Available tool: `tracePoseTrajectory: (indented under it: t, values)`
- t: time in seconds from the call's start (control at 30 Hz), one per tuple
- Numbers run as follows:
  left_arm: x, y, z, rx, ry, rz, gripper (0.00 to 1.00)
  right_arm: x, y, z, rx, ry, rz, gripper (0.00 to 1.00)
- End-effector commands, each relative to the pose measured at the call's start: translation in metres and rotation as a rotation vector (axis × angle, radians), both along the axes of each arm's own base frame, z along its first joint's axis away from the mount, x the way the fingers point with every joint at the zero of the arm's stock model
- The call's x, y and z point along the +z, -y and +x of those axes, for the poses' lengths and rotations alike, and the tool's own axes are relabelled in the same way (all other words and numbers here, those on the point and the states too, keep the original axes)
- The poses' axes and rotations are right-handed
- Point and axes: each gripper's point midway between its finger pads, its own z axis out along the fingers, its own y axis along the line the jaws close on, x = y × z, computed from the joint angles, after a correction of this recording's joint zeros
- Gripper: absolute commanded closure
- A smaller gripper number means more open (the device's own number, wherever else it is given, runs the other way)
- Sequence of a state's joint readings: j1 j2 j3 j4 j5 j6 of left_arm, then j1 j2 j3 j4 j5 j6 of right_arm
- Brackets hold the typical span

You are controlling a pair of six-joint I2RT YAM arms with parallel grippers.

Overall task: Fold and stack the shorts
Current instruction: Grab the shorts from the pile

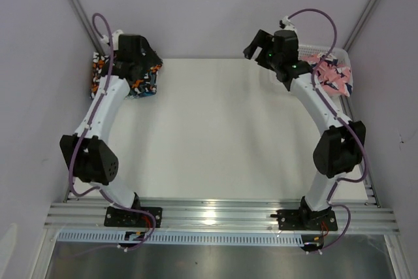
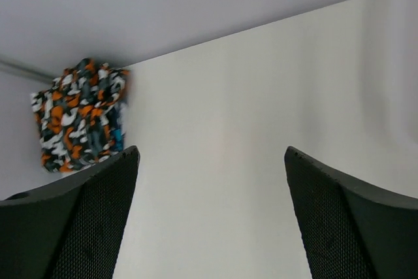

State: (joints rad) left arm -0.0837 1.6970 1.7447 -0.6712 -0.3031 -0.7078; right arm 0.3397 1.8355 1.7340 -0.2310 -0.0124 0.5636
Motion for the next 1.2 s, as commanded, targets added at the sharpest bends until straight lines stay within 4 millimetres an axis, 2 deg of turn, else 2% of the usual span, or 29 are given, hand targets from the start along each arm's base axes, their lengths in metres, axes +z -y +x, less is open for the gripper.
tracePoseTrajectory:
  t: [0.0,0.03,0.07,0.1,0.13,0.17,0.27,0.3,0.37,0.4,0.43,0.47,0.57,0.6,0.63,0.67,0.7,0.8,0.97,1.07,1.13,1.17]
  values:
    - [0.017,0.045,-0.028,-0.103,0.090,-0.027,0.01,-0.007,0.064,-0.024,-0.156,-0.088,-0.155,0.06]
    - [0.019,0.055,-0.033,-0.131,0.107,-0.031,0.01,-0.012,0.085,-0.026,-0.193,-0.120,-0.175,0.06]
    - [0.020,0.076,-0.042,-0.177,0.120,-0.024,0.01,-0.011,0.098,-0.027,-0.221,-0.134,-0.181,0.06]
    - [0.008,0.082,-0.055,-0.190,0.118,-0.015,0.01,-0.014,0.109,-0.028,-0.239,-0.155,-0.187,0.09]
    - [0.005,0.089,-0.063,-0.204,0.119,-0.012,0.01,-0.021,0.132,-0.029,-0.276,-0.193,-0.200,0.09]
    - [0.009,0.109,-0.069,-0.250,0.150,-0.021,0.01,-0.025,0.146,-0.029,-0.303,-0.212,-0.221,0.10]
    - [-0.022,0.131,-0.100,-0.333,0.116,-0.045,0.01,-0.032,0.192,-0.030,-0.404,-0.265,-0.273,0.11]
    - [-0.016,0.135,-0.108,-0.352,0.135,-0.062,0.01,-0.033,0.202,-0.030,-0.426,-0.273,-0.281,0.10]
    - [-0.030,0.143,-0.123,-0.397,0.113,-0.056,0.01,-0.035,0.230,-0.030,-0.489,-0.291,-0.295,0.10]
    - [-0.030,0.143,-0.128,-0.403,0.111,-0.052,0.01,-0.032,0.234,-0.029,-0.501,-0.288,-0.303,0.10]
    - [-0.026,0.144,-0.134,-0.421,0.120,-0.053,0.01,-0.039,0.251,-0.030,-0.536,-0.315,-0.315,0.10]
    - [-0.037,0.146,-0.142,-0.443,0.092,-0.042,0.01,-0.041,0.271,-0.032,-0.595,-0.334,-0.340,0.10]
    - [-0.050,0.147,-0.159,-0.481,0.056,-0.047,0.01,-0.049,0.298,-0.032,-0.663,-0.373,-0.394,0.10]
    - [-0.051,0.149,-0.163,-0.491,0.056,-0.053,0.01,-0.051,0.312,-0.033,-0.690,-0.381,-0.403,0.10]
    - [-0.058,0.148,-0.168,-0.493,0.042,-0.054,0.01,-0.056,0.320,-0.031,-0.703,-0.390,-0.407,0.10]
    - [-0.054,0.149,-0.173,-0.505,0.063,-0.066,0.01,-0.060,0.325,-0.028,-0.703,-0.396,-0.410,0.10]
    - [-0.063,0.149,-0.178,-0.514,0.052,-0.066,0.01,-0.061,0.335,-0.026,-0.720,-0.398,-0.412,0.11]
    - [-0.058,0.150,-0.187,-0.530,0.072,-0.063,0.01,-0.075,0.351,-0.011,-0.736,-0.432,-0.435,0.11]
    - [-0.046,0.138,-0.187,-0.506,0.088,0.001,0.01,-0.100,0.361,0.020,-0.746,-0.476,-0.456,0.11]
    - [-0.048,0.136,-0.188,-0.502,0.074,0.011,0.01,-0.111,0.366,0.026,-0.772,-0.498,-0.477,0.10]
    - [-0.050,0.138,-0.189,-0.513,0.068,0.001,0.01,-0.123,0.372,0.032,-0.789,-0.509,-0.493,0.13]
    - [-0.052,0.139,-0.189,-0.519,0.062,0.000,0.01,-0.128,0.375,0.033,-0.784,-0.517,-0.502,0.21]
